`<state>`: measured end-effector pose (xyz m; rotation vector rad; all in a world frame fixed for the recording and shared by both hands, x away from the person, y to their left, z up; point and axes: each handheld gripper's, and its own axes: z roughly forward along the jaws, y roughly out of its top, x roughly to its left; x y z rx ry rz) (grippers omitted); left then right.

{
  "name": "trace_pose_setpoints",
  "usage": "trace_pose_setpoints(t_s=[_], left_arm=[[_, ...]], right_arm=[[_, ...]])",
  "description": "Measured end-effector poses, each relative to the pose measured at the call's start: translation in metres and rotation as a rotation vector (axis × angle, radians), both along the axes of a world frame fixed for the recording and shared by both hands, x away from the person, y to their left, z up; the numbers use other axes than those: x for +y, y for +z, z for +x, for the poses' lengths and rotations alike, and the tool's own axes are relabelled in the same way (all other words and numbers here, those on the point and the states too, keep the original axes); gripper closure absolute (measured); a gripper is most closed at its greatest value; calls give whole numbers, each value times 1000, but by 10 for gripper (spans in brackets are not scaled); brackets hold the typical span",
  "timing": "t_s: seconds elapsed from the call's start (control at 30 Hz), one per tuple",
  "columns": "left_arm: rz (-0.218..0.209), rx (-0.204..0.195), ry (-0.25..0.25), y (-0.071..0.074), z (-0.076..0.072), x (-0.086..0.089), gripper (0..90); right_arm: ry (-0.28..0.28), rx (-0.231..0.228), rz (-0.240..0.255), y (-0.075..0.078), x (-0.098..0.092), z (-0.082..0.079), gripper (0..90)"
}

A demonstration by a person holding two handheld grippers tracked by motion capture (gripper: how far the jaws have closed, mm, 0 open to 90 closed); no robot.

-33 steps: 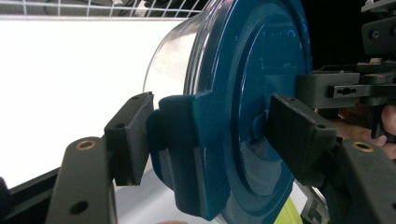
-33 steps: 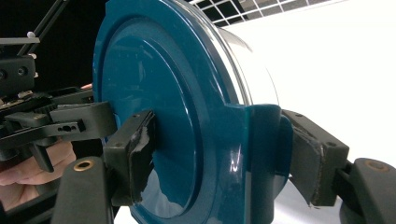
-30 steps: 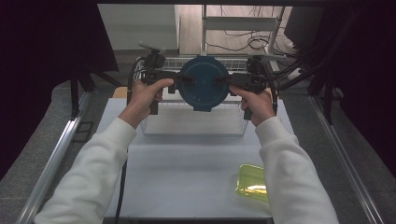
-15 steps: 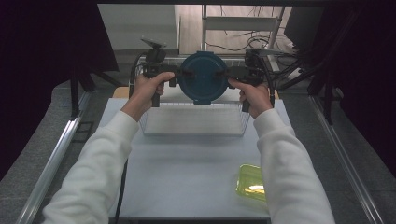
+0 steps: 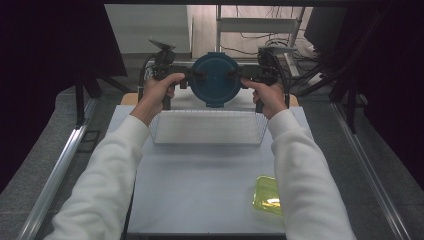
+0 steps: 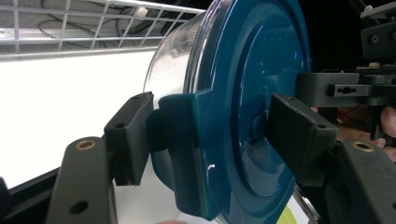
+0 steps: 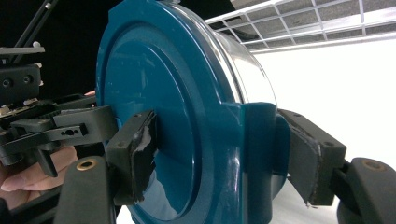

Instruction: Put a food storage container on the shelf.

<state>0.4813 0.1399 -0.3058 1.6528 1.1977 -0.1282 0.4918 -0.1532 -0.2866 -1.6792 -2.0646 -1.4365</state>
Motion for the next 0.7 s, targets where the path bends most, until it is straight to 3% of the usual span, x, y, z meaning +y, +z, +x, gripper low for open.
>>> trace_pose_setpoints(t_s=[0.23,0.47,0.7], left_arm=[[-26,7,25,-4,6,1,335],[-81,55,73,-14,16,3,330],[-127,112,107,-24,25,5,326]], right_arm=[[-12,16,23,-6,-1,7,312],[-50,69,78,-17,-2,18,304],[-68,109,99,-24,-1,24,297]])
